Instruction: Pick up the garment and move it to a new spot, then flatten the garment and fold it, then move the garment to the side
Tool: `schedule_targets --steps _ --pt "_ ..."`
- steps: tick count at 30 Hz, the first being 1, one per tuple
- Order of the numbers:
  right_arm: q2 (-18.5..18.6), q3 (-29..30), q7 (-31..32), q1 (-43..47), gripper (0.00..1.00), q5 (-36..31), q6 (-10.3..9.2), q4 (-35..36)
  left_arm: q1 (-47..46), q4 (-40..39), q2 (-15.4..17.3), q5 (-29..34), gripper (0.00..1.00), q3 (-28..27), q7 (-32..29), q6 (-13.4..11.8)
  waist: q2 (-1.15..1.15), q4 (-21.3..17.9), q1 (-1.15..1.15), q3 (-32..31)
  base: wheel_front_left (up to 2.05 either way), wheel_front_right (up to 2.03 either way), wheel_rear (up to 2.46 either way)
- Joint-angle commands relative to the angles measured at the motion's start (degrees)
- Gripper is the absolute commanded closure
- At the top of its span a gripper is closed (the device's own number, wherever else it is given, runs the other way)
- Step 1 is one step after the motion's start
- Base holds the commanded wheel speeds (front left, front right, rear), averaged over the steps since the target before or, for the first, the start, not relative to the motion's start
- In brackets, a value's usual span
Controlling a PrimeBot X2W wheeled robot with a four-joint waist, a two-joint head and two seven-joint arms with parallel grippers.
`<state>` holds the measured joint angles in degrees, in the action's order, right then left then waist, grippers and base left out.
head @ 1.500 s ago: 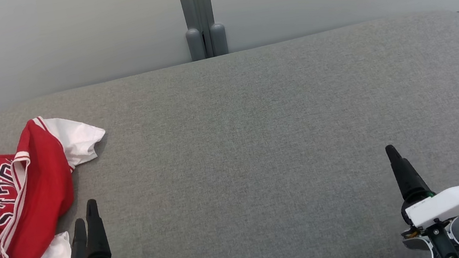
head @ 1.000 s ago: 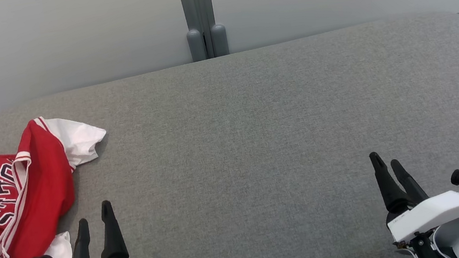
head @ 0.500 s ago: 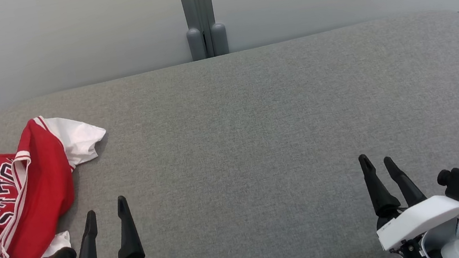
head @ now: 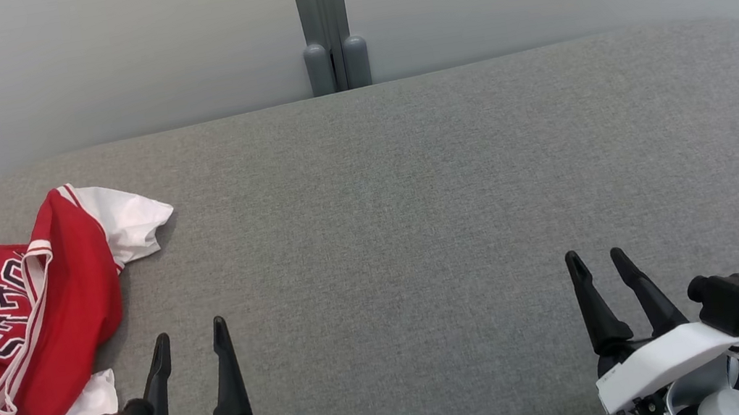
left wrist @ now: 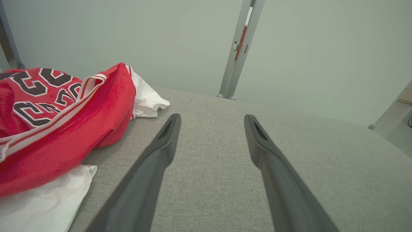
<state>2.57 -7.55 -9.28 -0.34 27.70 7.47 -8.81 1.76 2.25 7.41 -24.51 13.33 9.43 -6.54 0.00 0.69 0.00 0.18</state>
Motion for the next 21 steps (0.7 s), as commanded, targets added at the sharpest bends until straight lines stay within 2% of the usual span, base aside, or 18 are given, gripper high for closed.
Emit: schedule_targets --steps 1,21 --pt "0.3 -0.2 -0.7 0.0 0.0 -1.6 0.03 0.8 0.2 -0.7 0.5 1.6 0.0 0.3 0.6 0.1 0.0 0.0 0.0 0.0 0.0 0.0 0.0" --pt "0.4 -1.7 -3.2 1.0 0.0 -11.2 0.03 1.3 1.6 -1.3 0.6 12.5 0.0 2.3 3.1 -1.6 0.0 0.1 0.0 -0.2 0.0 0.0 0.0"
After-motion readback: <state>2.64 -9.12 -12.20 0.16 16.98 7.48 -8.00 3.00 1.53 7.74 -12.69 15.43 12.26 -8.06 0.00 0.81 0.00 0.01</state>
